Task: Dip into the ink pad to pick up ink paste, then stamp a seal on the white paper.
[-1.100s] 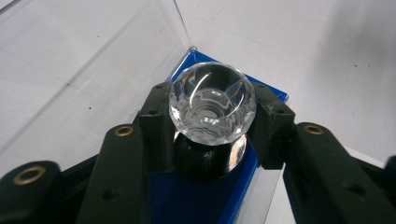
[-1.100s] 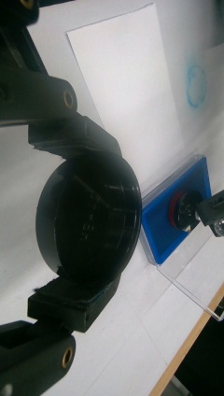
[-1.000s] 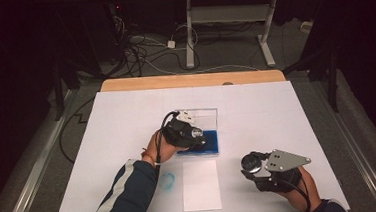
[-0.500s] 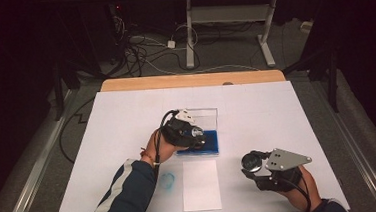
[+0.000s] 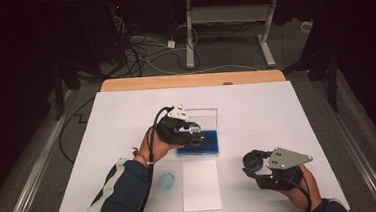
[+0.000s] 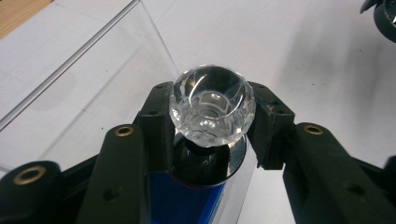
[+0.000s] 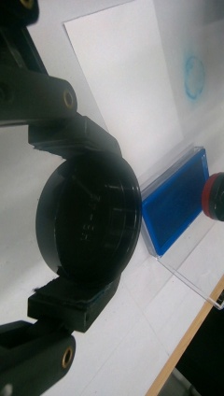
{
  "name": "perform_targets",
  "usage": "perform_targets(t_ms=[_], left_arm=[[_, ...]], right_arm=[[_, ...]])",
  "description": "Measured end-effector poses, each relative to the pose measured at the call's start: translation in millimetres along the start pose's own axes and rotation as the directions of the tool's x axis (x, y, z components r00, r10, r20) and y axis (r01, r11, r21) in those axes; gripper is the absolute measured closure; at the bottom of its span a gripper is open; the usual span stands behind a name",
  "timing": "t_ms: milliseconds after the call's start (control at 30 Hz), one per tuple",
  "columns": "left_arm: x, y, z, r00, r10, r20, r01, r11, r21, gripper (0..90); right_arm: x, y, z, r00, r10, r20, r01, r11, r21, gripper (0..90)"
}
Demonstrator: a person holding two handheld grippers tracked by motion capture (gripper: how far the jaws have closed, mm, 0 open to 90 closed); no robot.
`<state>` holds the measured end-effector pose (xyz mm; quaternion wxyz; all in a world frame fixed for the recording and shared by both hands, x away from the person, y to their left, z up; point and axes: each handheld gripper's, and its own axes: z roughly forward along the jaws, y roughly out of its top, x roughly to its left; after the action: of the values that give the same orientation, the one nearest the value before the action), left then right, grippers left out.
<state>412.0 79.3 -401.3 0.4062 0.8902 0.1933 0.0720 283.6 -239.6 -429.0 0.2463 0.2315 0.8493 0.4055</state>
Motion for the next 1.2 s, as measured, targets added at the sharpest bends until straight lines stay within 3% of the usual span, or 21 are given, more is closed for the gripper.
perform_targets(t_ms=[667,1000,1200], left_arm=[[-15.9,-1.8,-19.5,0.9993,0.033,0.014,-0.033,0.9991,-0.025,54.2],[-24.2,-6.1,-31.8,0.9985,0.056,-0.002,-0.056,0.9977,-0.038,54.2],[-32.6,-9.8,-35.8,0.9977,0.067,0.015,-0.066,0.9971,-0.038,54.2]], right_arm=[[-2.3,1.8,4.0,1.0000,-0.003,-0.006,0.003,1.000,0.001,38.9],[-1.7,1.5,5.4,0.9999,-0.005,-0.017,0.005,1.000,0.004,38.9],[1.2,5.1,6.5,0.9997,-0.016,-0.020,0.016,1.000,-0.003,38.9]])
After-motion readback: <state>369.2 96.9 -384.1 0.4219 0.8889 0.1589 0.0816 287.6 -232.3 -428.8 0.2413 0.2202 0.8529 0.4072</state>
